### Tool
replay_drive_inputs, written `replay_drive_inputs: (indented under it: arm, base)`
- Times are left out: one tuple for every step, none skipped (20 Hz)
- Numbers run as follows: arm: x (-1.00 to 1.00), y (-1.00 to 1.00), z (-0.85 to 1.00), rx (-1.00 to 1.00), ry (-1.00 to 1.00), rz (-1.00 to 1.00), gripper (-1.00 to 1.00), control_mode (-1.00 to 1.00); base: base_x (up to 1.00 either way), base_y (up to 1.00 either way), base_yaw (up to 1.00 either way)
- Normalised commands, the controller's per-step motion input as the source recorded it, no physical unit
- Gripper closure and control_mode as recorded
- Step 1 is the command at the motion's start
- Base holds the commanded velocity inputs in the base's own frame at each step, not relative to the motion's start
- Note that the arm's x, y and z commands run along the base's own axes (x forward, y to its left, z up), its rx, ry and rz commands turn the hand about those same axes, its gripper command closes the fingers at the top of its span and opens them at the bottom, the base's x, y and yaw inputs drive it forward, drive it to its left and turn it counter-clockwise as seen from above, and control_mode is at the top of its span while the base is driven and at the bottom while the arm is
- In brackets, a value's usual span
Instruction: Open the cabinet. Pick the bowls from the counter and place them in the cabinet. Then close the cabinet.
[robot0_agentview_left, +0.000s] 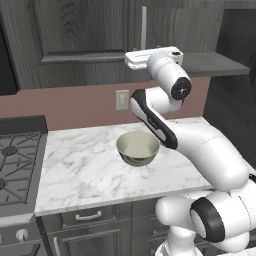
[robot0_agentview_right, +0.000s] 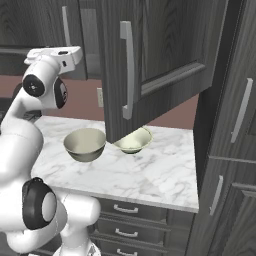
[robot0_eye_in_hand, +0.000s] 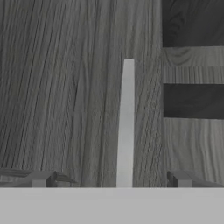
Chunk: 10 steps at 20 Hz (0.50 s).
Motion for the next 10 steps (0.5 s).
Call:
replay_drive_inputs:
  arm:
    - [0.08,0.0,0.0,0.0,0.0,0.0,-1.0,-1.0]
    - [0.1,0.0,0.0,0.0,0.0,0.0,-1.0,-1.0]
    - [0.05,0.0,0.0,0.0,0.0,0.0,-1.0,-1.0]
    - [0.09,-0.05,0.0,0.0,0.0,0.0,-1.0,-1.0]
    - [0.09,-0.05,0.0,0.0,0.0,0.0,-1.0,-1.0]
    - [0.11,-0.14,0.0,0.0,0.0,0.0,-1.0,-1.0]
    - [0.2,-0.06,0.0,0.0,0.0,0.0,-1.0,-1.0]
    - [0.29,-0.06,0.0,0.0,0.0,0.0,-1.0,-1.0]
    - [0.28,-0.01,0.0,0.0,0.0,0.0,-1.0,-1.0]
    - [0.34,0.0,0.0,0.0,0.0,0.0,-1.0,-1.0]
  base:
    - [0.0,0.0,0.0]
    - [0.0,0.0,0.0]
    - [0.0,0.0,0.0]
    - [0.0,0.0,0.0]
    - [0.0,0.0,0.0]
    - [0.0,0.0,0.0]
    - [0.0,0.0,0.0]
    - [0.0,0.0,0.0]
    - [0.0,0.0,0.0]
    - [0.0,0.0,0.0]
